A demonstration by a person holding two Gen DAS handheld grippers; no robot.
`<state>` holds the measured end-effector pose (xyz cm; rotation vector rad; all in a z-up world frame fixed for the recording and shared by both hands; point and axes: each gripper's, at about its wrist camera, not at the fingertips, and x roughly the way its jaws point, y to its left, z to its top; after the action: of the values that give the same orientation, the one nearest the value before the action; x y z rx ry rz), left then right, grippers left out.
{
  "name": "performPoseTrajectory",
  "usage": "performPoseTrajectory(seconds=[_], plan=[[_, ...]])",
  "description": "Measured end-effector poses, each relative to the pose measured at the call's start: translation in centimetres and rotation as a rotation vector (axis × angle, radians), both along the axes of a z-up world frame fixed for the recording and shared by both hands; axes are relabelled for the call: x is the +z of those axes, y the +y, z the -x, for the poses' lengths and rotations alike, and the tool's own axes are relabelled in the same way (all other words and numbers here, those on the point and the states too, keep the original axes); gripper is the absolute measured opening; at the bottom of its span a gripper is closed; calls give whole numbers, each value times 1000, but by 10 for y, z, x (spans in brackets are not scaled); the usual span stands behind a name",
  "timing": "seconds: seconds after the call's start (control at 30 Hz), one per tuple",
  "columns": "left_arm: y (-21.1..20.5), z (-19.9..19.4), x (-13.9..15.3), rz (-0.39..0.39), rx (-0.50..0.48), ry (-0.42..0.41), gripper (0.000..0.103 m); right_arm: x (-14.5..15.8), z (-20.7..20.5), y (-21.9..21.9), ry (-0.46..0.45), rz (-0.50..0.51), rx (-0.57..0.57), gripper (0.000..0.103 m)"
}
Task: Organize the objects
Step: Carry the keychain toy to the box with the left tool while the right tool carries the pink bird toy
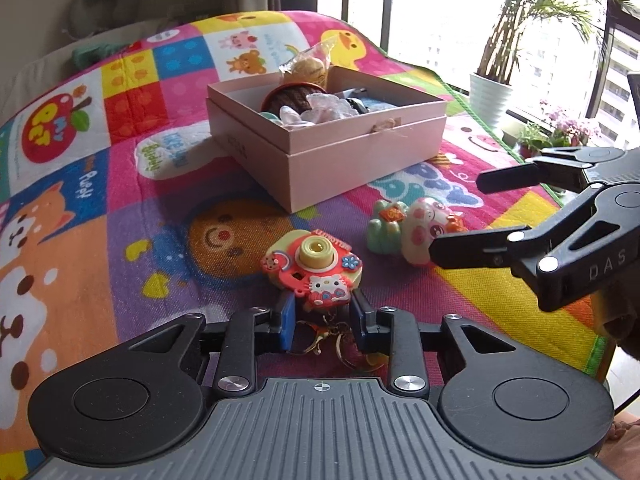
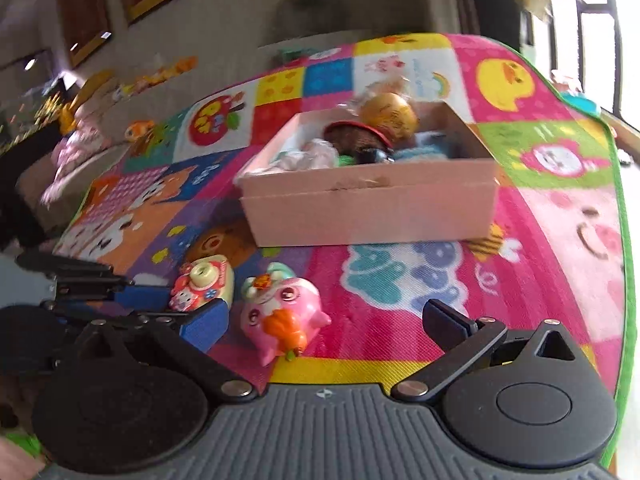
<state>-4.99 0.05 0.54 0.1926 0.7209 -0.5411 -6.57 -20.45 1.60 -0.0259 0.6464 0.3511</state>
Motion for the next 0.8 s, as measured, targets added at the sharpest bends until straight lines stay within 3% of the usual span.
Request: performPoseTrajectory(seconds=[0.07,0.17,0.37,0.43,0.6,0.8], plan=[[2,3,0,5,0,1,32,7,1,12,-10,52,73,103],[3,4,-1,13,4,2,32,10,-3,20,15,54,112,98],[5,4,-1,24,7,3,32,0,-23,20,116,33,70,68],[5,4,-1,27,8,3,32,-4,-25,18,152,27,66,50],[6,6,-1,31,8,5,32,5,-8,11,131,29,37,47],[7,17,1,25,-2,5,32,41,21,-12,46,-22,-11,47]])
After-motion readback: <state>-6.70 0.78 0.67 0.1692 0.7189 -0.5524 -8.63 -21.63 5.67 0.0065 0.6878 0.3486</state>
